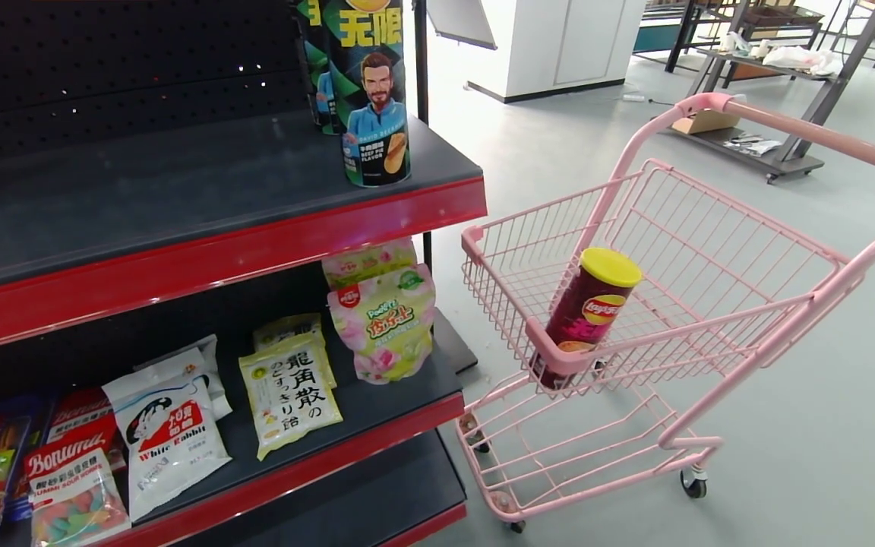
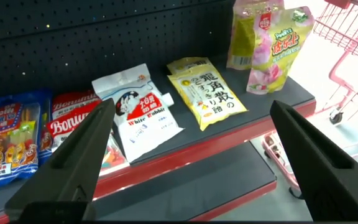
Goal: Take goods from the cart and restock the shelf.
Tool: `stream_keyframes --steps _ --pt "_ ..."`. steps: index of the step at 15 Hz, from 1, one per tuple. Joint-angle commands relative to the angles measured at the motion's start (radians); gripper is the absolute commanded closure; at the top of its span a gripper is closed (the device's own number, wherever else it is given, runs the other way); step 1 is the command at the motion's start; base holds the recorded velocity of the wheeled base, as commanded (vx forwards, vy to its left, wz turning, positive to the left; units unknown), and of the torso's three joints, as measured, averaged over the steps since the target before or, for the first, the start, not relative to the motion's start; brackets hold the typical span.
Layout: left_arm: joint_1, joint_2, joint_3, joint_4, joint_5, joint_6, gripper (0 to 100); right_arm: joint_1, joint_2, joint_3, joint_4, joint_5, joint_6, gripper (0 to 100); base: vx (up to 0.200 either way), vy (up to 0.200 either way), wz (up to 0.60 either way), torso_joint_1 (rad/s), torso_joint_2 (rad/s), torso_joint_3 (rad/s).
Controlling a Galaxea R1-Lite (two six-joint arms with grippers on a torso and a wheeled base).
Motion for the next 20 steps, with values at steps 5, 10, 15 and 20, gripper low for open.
stream_keyframes --steps 5,10,15,20 --pt "0.0 0.001 0.0 0.0 0.0 0.0 0 0.07 0.735 -0.253 -0.084 0.337 0.088 0 0.0 0.0 0.0 0.0 0.0 0.0" --pt "0.0 0.001 0.0 0.0 0.0 0.0 0 0.085 0.958 -0.237 -0.253 0.363 0.089 0 0.0 0.0 0.0 0.0 0.0 0.0" --pt "0.0 0.001 0.0 0.0 0.0 0.0 0 0.14 1.048 -0.185 -0.423 0.385 0.088 0 0.0 0.0 0.0 0.0 0.0 0.0" --pt "0.0 0.001 0.0 0.0 0.0 0.0 0 0.139 1.17 -0.147 -0.566 0.36 0.08 0 0.0 0.0 0.0 0.0 0.0 0.0"
